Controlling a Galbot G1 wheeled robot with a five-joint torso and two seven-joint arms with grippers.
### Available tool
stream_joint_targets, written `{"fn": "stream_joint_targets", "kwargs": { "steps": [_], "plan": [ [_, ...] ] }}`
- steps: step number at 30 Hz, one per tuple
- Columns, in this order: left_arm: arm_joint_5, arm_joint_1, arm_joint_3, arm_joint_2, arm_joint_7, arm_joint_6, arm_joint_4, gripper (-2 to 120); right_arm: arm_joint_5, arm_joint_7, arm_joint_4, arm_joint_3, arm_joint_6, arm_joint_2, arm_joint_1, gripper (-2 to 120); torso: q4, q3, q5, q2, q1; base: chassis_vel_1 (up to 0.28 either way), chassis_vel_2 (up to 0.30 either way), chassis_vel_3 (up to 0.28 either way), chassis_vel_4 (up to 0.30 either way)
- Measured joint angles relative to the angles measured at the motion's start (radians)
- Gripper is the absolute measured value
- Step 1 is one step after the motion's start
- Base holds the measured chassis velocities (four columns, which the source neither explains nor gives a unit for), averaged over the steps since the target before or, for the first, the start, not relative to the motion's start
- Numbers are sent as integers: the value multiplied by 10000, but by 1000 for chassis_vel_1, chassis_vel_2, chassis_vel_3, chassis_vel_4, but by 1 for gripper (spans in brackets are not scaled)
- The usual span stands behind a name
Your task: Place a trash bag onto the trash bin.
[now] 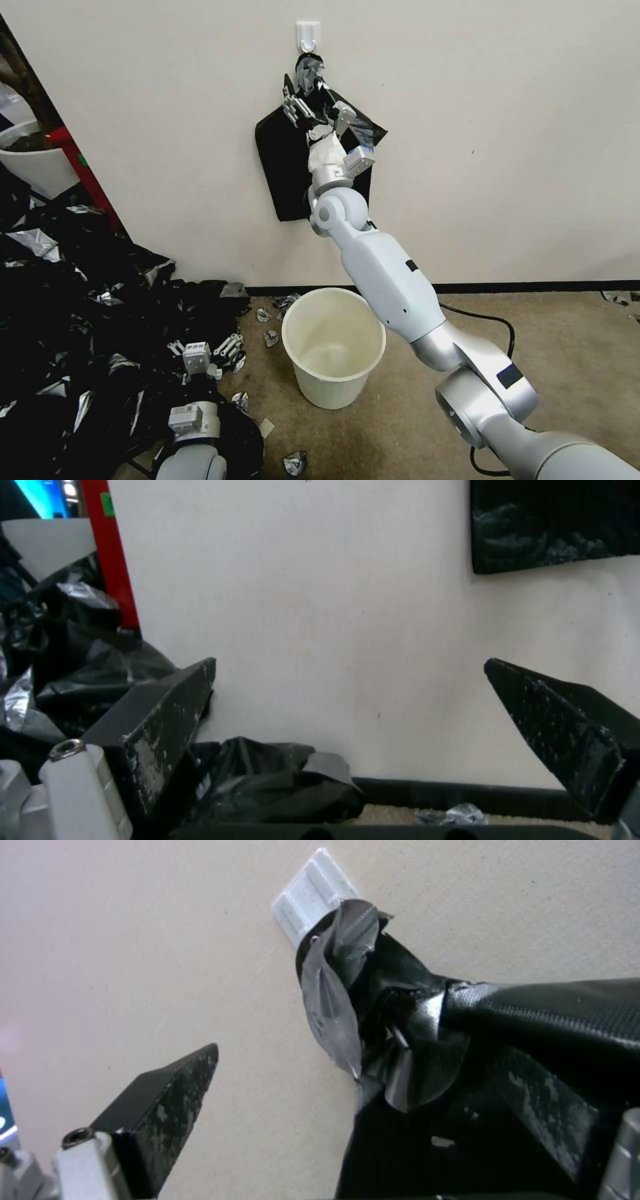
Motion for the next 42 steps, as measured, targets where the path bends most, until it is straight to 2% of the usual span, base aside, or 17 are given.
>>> {"fn": "stream_joint_targets", "kwargs": {
  "steps": [2,4,5,8,9,12,13,16,19,24,25,28,35,42],
  "plan": [
    [13,0,3,-3,-29,-2,1,100,20,-60,-10,3,17,-15,11,93,0,0,0,0,0,0,0,0,0],
    [35,0,9,-7,-71,-2,2,100,42,-134,-12,5,38,-46,13,84,0,0,0,0,0,0,0,0,0],
    [35,0,9,-7,-71,-2,2,100,42,-134,-12,5,38,-46,13,84,0,0,0,0,0,0,0,0,0],
    [77,6,43,-34,-96,-2,1,100,55,-220,-12,16,106,-92,13,68,0,0,0,0,0,0,0,0,0],
    [77,6,43,-34,-96,-2,1,100,55,-220,-12,16,106,-92,13,68,0,0,0,0,0,0,0,0,0],
    [111,12,70,-65,-113,-4,1,100,69,-304,-12,24,139,-128,13,53,0,0,0,0,0,0,0,0,0],
    [111,12,70,-65,-113,-4,1,100,69,-304,-12,24,139,-128,13,53,0,0,0,0,0,0,0,0,0],
    [120,14,72,-76,-126,-7,2,100,93,-386,10,15,174,-169,-23,39,0,0,0,0,0,0,0,0,0],
    [121,14,71,-78,-129,-11,2,100,95,-426,25,-6,182,-180,-53,34,0,0,0,0,0,0,0,0,0],
    [122,7,71,-83,-146,-30,43,100,96,-583,27,-43,205,-215,-111,10,0,0,0,0,0,0,0,0,0],
    [122,7,71,-83,-146,-30,43,100,96,-583,27,-43,205,-215,-111,10,0,0,0,0,0,0,0,0,0],
    [125,-10,74,-76,-152,-35,68,100,104,-668,27,-48,220,-258,-99,0,0,0,0,0,-1,0,0,0,0],
    [135,-58,88,-46,-161,-37,118,100,168,-955,50,-48,336,-352,-140,0,0,0,0,0,-1,0,0,0,0],
    [142,-127,128,-20,-170,-37,182,100,327,-1841,328,-64,546,-568,-627,0,0,0,0,0,-1,0,0,0,0]
  ]
}}
